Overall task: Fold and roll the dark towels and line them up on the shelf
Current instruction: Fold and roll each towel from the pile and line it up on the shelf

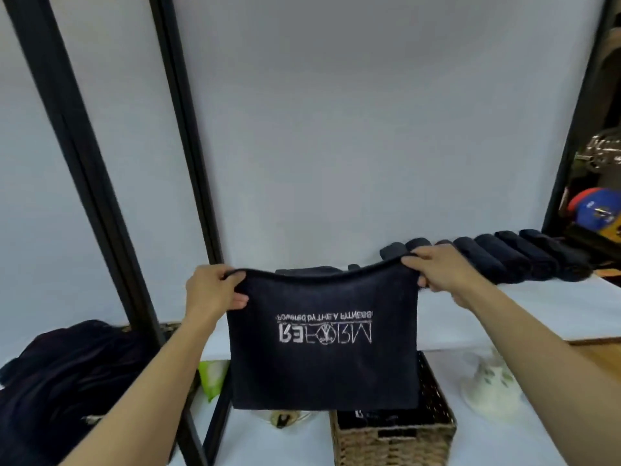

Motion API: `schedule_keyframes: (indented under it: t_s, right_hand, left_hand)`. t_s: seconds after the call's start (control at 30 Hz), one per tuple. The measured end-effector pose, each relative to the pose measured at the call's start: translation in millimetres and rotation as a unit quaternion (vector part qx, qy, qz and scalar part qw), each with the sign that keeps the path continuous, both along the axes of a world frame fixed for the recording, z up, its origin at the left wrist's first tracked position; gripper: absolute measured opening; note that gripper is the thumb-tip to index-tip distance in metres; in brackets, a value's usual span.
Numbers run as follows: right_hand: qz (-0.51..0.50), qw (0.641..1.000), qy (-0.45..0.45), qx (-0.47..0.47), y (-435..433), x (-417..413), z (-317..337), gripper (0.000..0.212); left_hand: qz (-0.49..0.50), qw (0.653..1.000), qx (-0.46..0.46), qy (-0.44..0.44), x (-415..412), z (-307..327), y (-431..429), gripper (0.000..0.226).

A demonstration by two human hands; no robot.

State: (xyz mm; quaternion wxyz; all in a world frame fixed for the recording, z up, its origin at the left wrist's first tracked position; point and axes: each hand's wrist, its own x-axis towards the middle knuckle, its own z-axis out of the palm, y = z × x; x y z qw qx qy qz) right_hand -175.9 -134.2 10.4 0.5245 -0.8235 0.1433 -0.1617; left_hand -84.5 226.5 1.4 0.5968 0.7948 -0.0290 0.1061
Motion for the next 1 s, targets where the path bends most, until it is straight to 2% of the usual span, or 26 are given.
schedule_keyframes:
  t_s: [0.13, 0.27, 0.37, 0.47, 0.53, 0.57, 0.63, 0.7, 0.77, 0.83, 0.93, 1.0]
  right_hand:
    - [-0.008, 0.999, 0.033, 0.012, -25, 61, -28, 0.017]
    - [-0.035, 0.999, 0.034, -0.013, -52, 140, -36, 0.019]
    - [-0.056, 0.998, 0.028, -0.03, -66, 196, -46, 0.021]
    - [-0.049, 0.997, 0.05, -0.012, -66, 233, -63, 0.017]
    - [-0.029, 0.997, 0.063, 0.018, -59, 244, -80, 0.028]
    - [-0.015, 0.997, 0.076, -0.009, -55, 245, -88, 0.036]
    - [0.018, 0.984, 0.103, -0.142, -44, 235, -104, 0.048]
    - [0.058, 0.97, 0.105, -0.212, -29, 211, -115, 0.047]
    - [0.096, 0.963, 0.088, -0.235, -16, 177, -125, 0.04]
    - [0.117, 0.956, 0.071, -0.259, -9, 142, -132, 0.032]
    - [0.115, 0.939, 0.081, -0.315, -2, 86, -144, 0.032]
    - [0.085, 0.927, 0.088, -0.353, 4, 51, -152, 0.039]
  left_hand:
    - [0.008, 0.999, 0.016, 0.04, 63, -28, -24, 0.006]
    - [0.021, 0.998, 0.025, 0.051, 144, -29, -54, 0.008]
    - [0.042, 0.996, 0.023, 0.075, 202, -37, -76, 0.019]
    - [0.04, 0.994, -0.006, 0.099, 238, -57, -95, 0.006]
    - [0.009, 0.992, -0.011, 0.123, 244, -77, -102, 0.031]
    - [-0.008, 0.992, 0.021, 0.122, 243, -89, -101, 0.045]
    - [-0.035, 0.984, 0.153, 0.088, 228, -107, -97, 0.06]
    - [-0.079, 0.966, 0.245, 0.035, 201, -122, -90, 0.052]
    - [-0.125, 0.941, 0.312, -0.023, 169, -132, -78, 0.035]
    - [-0.157, 0.911, 0.375, -0.063, 136, -138, -63, 0.027]
    - [-0.153, 0.888, 0.428, -0.076, 89, -143, -35, 0.035]
    - [-0.141, 0.881, 0.443, -0.08, 60, -145, -16, 0.049]
